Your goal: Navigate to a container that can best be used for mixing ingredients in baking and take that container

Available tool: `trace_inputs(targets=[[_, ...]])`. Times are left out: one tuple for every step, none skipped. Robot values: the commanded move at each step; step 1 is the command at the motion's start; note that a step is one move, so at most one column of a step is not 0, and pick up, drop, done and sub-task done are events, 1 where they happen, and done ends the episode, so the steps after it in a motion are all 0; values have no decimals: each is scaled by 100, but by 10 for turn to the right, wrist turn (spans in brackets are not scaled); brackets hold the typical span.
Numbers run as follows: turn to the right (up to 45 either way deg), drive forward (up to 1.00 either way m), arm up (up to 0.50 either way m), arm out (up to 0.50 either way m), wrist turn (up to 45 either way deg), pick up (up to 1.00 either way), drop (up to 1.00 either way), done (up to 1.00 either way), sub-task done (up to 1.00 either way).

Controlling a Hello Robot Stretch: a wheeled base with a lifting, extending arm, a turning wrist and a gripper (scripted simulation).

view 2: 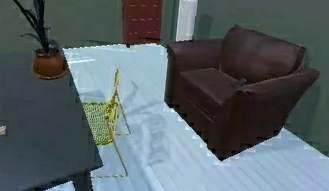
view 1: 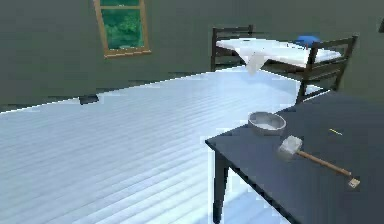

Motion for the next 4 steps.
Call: trace_inputs(targets=[[-450,0,0,0,0,0,0,0,0],[-210,0,0,0,0,0,0,0,0],[450,0,0,0,0,0,0,0,0],[120,0,0,0,0,0,0,0,0]])
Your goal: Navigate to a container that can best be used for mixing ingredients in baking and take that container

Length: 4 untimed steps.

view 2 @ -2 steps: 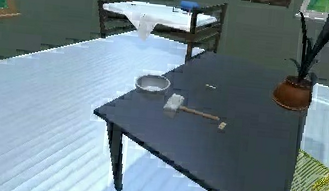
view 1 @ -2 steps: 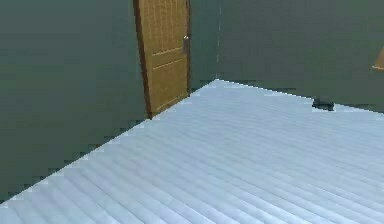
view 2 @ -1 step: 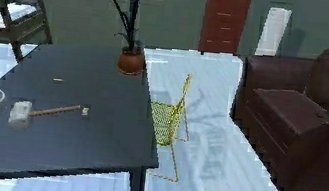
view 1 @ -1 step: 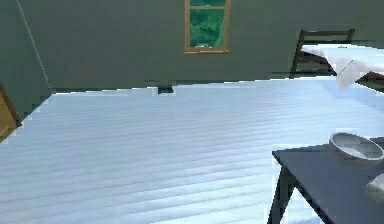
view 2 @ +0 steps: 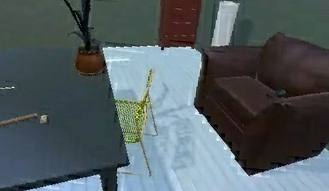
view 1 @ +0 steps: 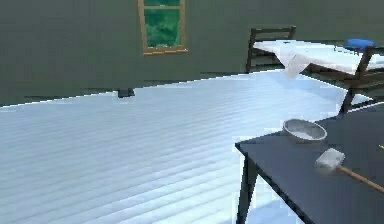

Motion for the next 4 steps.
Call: trace_inputs(targets=[[0,100,0,0,0,0,0,0,0],[240,0,0,0,0,0,0,0,0],[0,15,0,0,0,0,0,0,0],[300,0,0,0,0,0,0,0,0]])
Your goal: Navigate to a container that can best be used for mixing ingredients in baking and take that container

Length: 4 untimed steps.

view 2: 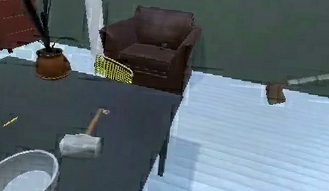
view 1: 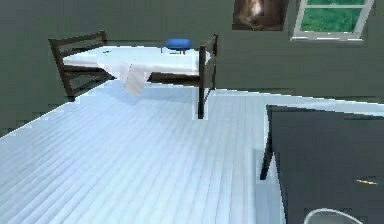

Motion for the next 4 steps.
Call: trace_inputs(targets=[[0,25,0,0,0,0,0,0,0],[-150,0,0,0,0,0,0,0,0],[0,0,50,0,0,0,0,0,0],[0,0,38,0,0,0,0,0,0]])
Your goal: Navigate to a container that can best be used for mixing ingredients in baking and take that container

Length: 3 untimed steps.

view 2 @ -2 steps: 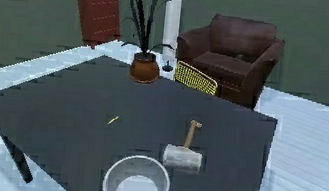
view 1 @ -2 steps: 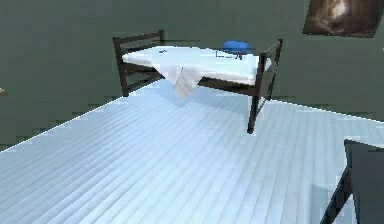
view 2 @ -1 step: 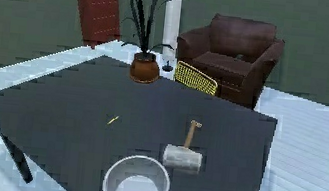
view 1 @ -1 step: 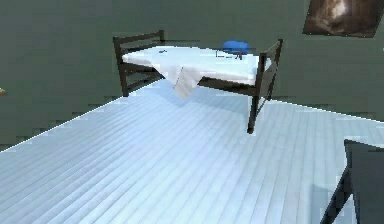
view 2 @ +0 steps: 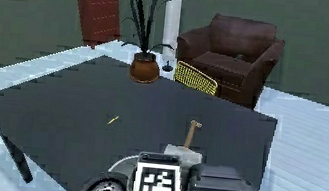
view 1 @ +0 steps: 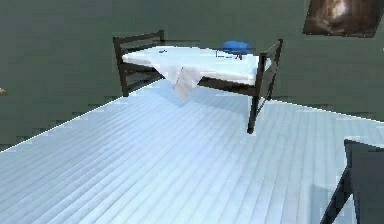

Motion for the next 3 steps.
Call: trace_inputs(targets=[[0,0,0,4,0,0,0,0,0],[0,0,0,0,450,0,0,0,0],[0,0,0,0,450,0,0,0,0]])
